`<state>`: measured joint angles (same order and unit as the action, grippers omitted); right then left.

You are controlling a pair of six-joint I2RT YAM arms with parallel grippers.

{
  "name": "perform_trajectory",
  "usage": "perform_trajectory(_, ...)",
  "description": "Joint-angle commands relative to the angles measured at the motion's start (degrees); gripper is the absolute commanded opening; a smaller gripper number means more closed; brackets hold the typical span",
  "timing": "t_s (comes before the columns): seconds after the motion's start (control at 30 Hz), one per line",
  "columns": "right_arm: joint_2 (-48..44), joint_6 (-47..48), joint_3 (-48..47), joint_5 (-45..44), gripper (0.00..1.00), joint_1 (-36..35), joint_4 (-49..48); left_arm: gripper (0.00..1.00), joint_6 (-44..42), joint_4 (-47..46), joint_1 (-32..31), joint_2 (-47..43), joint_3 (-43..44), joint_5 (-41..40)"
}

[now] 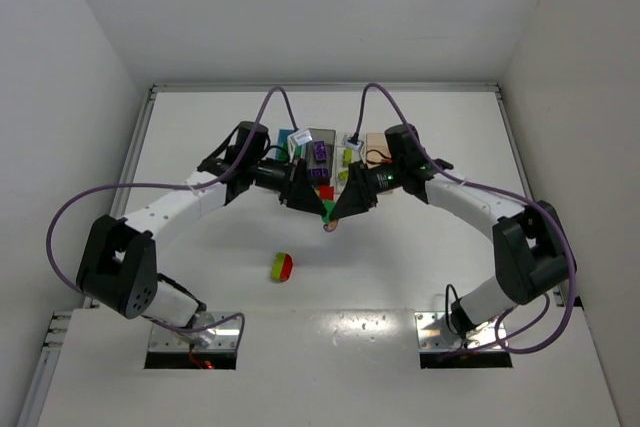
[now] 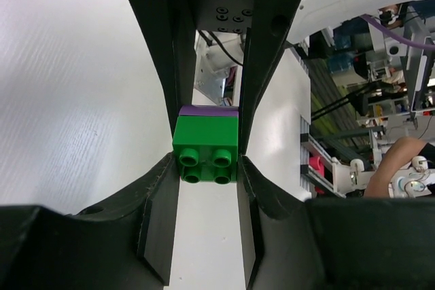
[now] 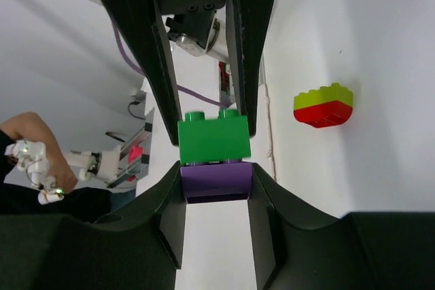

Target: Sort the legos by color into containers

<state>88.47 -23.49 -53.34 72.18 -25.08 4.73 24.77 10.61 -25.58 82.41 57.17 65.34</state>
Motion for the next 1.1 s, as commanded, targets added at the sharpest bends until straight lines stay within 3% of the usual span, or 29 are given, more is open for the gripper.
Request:
perform_trajectory(0.0,-3.64,3.26,1.92,3.4,0.03,0.38,1.5,0.13,-0.69,-2.44,5.88,-1.12,1.63,-2.23)
perform_trajectory(0.23,-7.07,9.95,3.24,1.65,0.02,2.05,8.98,0.12,-1.4,-3.49,9.85,2.75,6.11,-5.84)
perform_trajectory(0.3,-7.87,10.48,3.77,0.33,0.02,2.76,8.98,0.12,-2.01,-3.49,9.85,4.51,7.34,-11.09)
perform_trajectory(0.5,-9.19,12.23,3.08,-2.49,0.02,3.81,10.82,0.12,-3.77,4.05,9.24,10.48,12.87,-38.74)
perform_trajectory(0.8,-8.66,12.76,1.93,-4.24,0.02,4.34,11.53,0.12,-4.91,4.77,7.48,15.93,16.57,-56.62)
perform_trajectory(0.93,-7.52,12.24,0.18,-7.14,0.02,4.87,11.53,0.34,-4.91,5.82,6.95,18.83,19.11,-59.1)
perform_trajectory(1.0,-7.0,12.24,-0.53,-8.98,0.02,4.87,11.53,0.55,-5.43,7.22,6.34,19.89,20.52,-60.41)
perform_trajectory(1.07,-5.77,11.71,-1.94,-11.97,0.02,4.87,11.53,0.64,-5.44,8.37,6.34,20.68,21.58,-60.42)
